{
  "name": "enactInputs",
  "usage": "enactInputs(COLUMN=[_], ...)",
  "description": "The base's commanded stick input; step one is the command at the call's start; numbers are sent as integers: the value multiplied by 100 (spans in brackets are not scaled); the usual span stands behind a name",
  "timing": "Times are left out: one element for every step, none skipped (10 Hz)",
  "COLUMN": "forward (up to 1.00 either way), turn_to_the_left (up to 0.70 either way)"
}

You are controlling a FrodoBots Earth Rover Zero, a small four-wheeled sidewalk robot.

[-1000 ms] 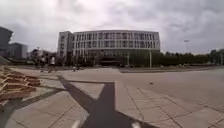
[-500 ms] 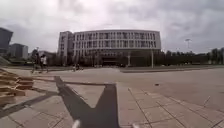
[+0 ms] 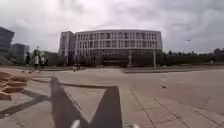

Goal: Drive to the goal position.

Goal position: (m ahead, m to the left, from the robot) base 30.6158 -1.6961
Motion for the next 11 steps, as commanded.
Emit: enactInputs(forward=[85,85,85,85,85,85,85,85,85,85,85], turn_to_the_left=[0,0,0,0,0,0,0,0,0,0,0])
